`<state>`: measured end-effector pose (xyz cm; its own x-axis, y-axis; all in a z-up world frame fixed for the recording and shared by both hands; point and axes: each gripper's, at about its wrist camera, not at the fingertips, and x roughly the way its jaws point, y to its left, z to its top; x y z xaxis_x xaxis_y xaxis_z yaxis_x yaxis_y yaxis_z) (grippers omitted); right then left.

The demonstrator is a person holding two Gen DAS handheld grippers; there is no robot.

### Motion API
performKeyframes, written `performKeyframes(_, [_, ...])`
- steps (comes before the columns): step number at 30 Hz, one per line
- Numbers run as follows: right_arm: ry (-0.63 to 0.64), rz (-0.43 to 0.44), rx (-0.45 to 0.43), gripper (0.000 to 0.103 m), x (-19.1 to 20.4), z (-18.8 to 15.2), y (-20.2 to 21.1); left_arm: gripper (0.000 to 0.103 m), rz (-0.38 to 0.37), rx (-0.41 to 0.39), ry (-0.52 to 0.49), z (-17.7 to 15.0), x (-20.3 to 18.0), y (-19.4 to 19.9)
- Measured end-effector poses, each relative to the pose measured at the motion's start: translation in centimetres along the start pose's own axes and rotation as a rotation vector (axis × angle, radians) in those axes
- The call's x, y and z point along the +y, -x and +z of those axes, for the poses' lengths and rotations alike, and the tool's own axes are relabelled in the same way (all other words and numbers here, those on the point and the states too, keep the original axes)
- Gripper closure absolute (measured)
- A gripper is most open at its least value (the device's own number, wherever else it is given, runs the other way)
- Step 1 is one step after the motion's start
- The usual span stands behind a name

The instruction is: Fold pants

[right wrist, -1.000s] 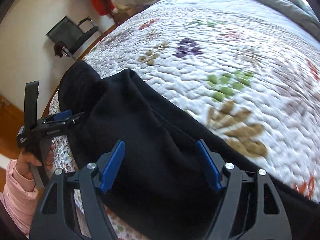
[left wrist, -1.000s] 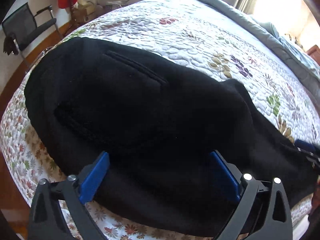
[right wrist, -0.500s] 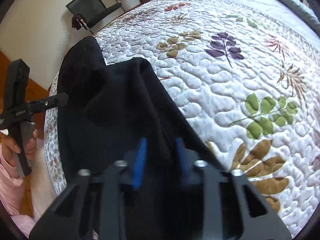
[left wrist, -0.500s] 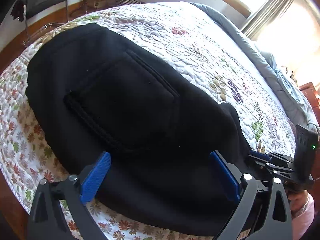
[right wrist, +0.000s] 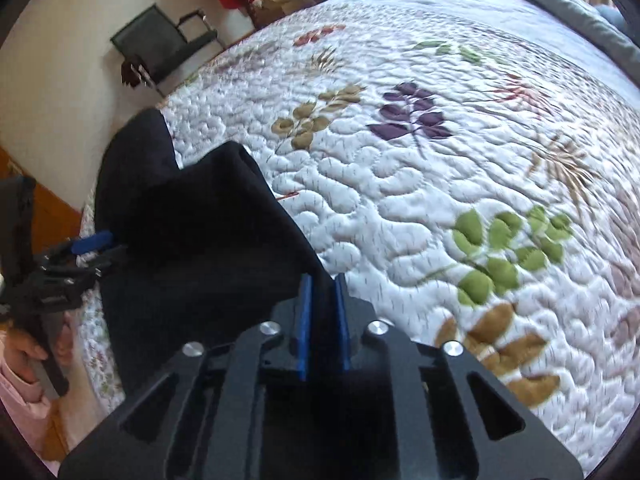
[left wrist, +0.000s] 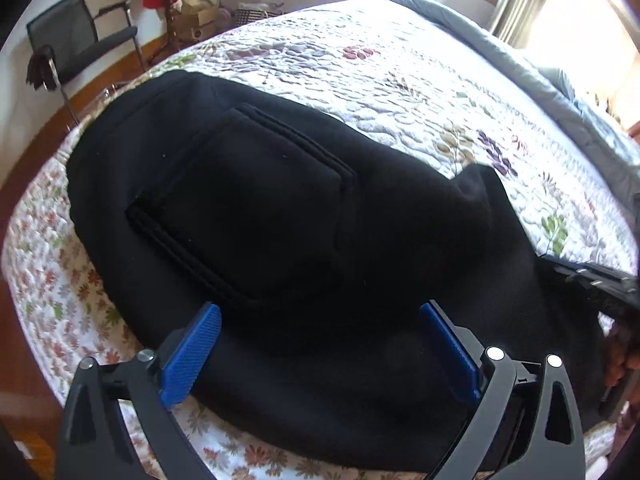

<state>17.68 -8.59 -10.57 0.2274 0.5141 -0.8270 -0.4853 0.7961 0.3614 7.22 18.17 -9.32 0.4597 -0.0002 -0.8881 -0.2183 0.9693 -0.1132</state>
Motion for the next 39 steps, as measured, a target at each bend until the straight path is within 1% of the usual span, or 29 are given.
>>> performKeyframes(1, [-0.014, -0.005, -0.038, 0.082, -0.4, -0.7, 1.8, 0.004, 0.003, -0.006, -0.003, -0.2, -0.2, 0.5])
performKeyframes(3, [-0.025, -0.043, -0.085, 0.082, -1.2, -2.4, 4.7, 0.004, -0.023, -0.030, -0.029, -0.8, -1.1, 1.6])
performKeyframes(5, [-0.074, -0.090, -0.115, 0.082, -3.0, -5.1, 7.8, 0.004, -0.041, -0.058, -0.075, -1.3, -2.6, 2.7])
performKeyframes(7, [-0.125, -0.118, -0.125, 0.082, -4.4, -8.1, 10.0, 0.004, -0.090, -0.074, -0.133, -2.1, -4.9, 3.4])
performKeyframes(8, [-0.166, -0.136, -0.126, 0.082, -5.4, -10.3, 11.2, 0.004, -0.120, -0.069, -0.158, -2.6, -5.8, 3.5])
performKeyframes(9, [-0.186, -0.151, -0.125, 0.082, -5.9, -11.6, 11.6, 0.004, -0.147, -0.055, -0.187, -3.2, -7.2, 3.3])
performKeyframes(11, [-0.232, -0.196, -0.105, 0.082, -7.1, -14.6, 12.2, 0.004, -0.172, -0.014, -0.240, -4.2, -9.6, 2.3])
performKeyframes(12, [-0.262, -0.200, -0.096, 0.082, -7.6, -15.7, 12.0, 0.004, -0.176, 0.001, -0.271, -4.9, -10.8, 1.6])
performKeyframes(13, [-0.299, -0.201, -0.088, 0.084, -8.3, -16.6, 11.8, 0.004, -0.163, 0.014, -0.304, -5.5, -11.9, 0.7])
performKeyframes(14, [-0.333, -0.200, -0.086, 0.090, -9.1, -17.4, 11.4, 0.004, -0.121, 0.031, -0.337, -6.2, -12.8, -0.3])
performKeyframes(15, [-0.360, -0.178, -0.102, 0.092, -10.0, -18.0, 11.2, 0.003, -0.085, 0.027, -0.359, -6.1, -13.3, -0.9])
performKeyframes(16, [-0.390, -0.153, -0.116, 0.095, -10.6, -18.3, 11.2, 0.003, -0.067, 0.006, -0.373, -6.5, -13.6, -1.0])
performKeyframes(17, [-0.430, -0.115, -0.132, 0.094, -11.2, -18.5, 11.3, 0.003, -0.062, -0.004, -0.369, -6.6, -13.7, -0.9])
performKeyframes(18, [-0.454, -0.091, -0.141, 0.092, -11.5, -18.6, 11.7, 0.003, -0.067, 0.006, -0.358, -6.4, -13.3, -0.9])
performKeyframes(19, [-0.469, -0.087, -0.150, 0.083, -11.4, -18.8, 12.3, 0.004, -0.074, 0.018, -0.344, -6.2, -13.3, -0.6])
performKeyframes(20, [-0.470, -0.104, -0.159, 0.070, -11.3, -19.1, 13.2, 0.004, -0.086, 0.031, -0.322, -6.1, -13.1, -0.4])
performKeyframes(21, [-0.470, -0.137, -0.164, 0.065, -11.1, -19.7, 14.4, 0.004, -0.107, 0.043, -0.291, -6.0, -12.9, 0.1])
performKeyframes(22, [-0.478, -0.151, -0.166, 0.064, -11.2, -20.2, 15.2, 0.004, -0.126, 0.051, -0.267, -6.1, -12.6, 0.5])
performKeyframes(24, [-0.525, -0.165, -0.193, 0.064, -11.8, -22.4, 17.9, 0.004, -0.154, 0.065, -0.246, -6.4, -12.7, 1.2])
performKeyframes(26, [-0.587, -0.189, -0.231, 0.064, -12.9, -24.9, 20.7, 0.004, -0.179, 0.075, -0.255, -7.2, -13.6, 1.5])
performKeyframes(28, [-0.639, -0.261, -0.261, 0.064, -14.2, -27.6, 23.4, 0.004, -0.193, 0.088, -0.293, -8.3, -15.3, 1.7])
performKeyframes(30, [-0.683, -0.357, -0.280, 0.062, -16.4, -30.0, 26.2, 0.004, -0.195, 0.096, -0.330, -9.1, -16.7, 2.0])
performKeyframes(31, [-0.696, -0.381, -0.283, 0.061, -17.2, -30.6, 26.9, 0.004, -0.201, 0.101, -0.345, -9.6, -17.3, 2.1])
performKeyframes(32, [-0.701, -0.403, -0.292, 0.057, -18.5, -31.3, 27.8, 0.004, -0.207, 0.109, -0.357, -9.8, -17.8, 2.1])
performKeyframes(33, [-0.691, -0.411, -0.297, 0.054, -19.5, -31.6, 28.3, 0.004, -0.213, 0.114, -0.368, -10.2, -18.5, 2.1])
performKeyframes(34, [-0.676, -0.423, -0.292, 0.047, -20.6, -31.8, 28.5, 0.004, -0.219, 0.116, -0.374, -10.4, -19.0, 2.2])
performKeyframes(35, [-0.656, -0.436, -0.278, 0.045, -21.7, -31.8, 28.4, 0.004, -0.223, 0.117, -0.376, -10.4, -19.4, 2.2])
performKeyframes(37, [-0.618, -0.455, -0.249, 0.045, -23.1, -31.1, 27.7, 0.004, -0.225, 0.120, -0.372, -10.6, -20.1, 2.1])
performKeyframes(39, [-0.608, -0.418, -0.249, 0.046, -24.4, -31.2, 27.2, 0.004, -0.220, 0.126, -0.361, -10.6, -20.5, 1.9])
